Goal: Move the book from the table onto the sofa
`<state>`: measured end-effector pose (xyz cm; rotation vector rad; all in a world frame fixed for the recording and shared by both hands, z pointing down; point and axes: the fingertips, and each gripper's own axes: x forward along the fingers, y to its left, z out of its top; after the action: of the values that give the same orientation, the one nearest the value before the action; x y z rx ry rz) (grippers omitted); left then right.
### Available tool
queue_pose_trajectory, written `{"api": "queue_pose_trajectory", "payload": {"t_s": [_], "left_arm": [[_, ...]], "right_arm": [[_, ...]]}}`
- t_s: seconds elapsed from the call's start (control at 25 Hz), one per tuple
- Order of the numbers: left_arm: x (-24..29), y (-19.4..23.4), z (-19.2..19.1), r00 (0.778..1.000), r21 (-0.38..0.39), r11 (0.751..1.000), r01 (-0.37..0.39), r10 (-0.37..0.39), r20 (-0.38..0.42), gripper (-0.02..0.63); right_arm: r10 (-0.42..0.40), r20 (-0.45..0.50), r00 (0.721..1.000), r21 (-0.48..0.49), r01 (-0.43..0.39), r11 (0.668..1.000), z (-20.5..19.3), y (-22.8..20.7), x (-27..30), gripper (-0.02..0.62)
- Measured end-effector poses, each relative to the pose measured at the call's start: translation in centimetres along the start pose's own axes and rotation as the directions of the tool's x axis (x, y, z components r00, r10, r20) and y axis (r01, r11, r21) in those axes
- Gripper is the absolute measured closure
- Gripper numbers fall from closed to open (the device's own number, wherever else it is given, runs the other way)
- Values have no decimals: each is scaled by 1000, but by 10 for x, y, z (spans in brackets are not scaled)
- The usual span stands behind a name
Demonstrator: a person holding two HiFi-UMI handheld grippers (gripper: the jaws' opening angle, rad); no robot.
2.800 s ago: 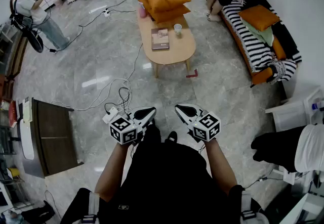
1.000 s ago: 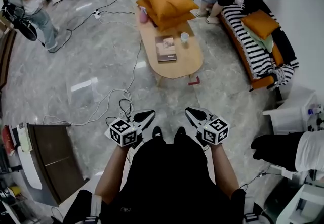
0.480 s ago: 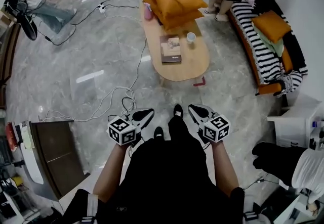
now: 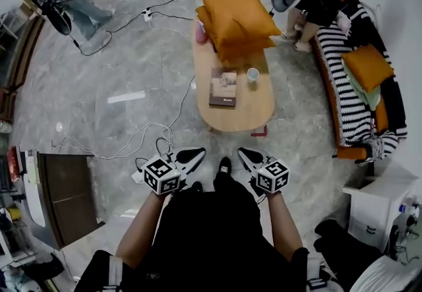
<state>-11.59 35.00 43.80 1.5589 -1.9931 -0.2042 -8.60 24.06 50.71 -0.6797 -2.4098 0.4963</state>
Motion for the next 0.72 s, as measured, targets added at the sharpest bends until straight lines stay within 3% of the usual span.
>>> {"api": "queue_pose_trajectory", "payload": {"t_s": [0.12,0.28,0.4,0.72], "left_arm": [[7,7,2,999,-9,999,-46,46,8,595],[9,18,4,995,-64,993,-101,102,14,595],[9,31,3,992,-91,988,-123,125,16,595],[15,66,16,997,-98,992,-75,77,15,595]], "right_arm": [[56,-11,998,32,-56,998,7,-19,6,577],[105,-100,989,-78,-113,990,11,-29,16,577],[156,-103,982,-60,-162,985,15,-28,25,577],[115,-146,983,-60,-125,990,23,-31,69,577]]}}
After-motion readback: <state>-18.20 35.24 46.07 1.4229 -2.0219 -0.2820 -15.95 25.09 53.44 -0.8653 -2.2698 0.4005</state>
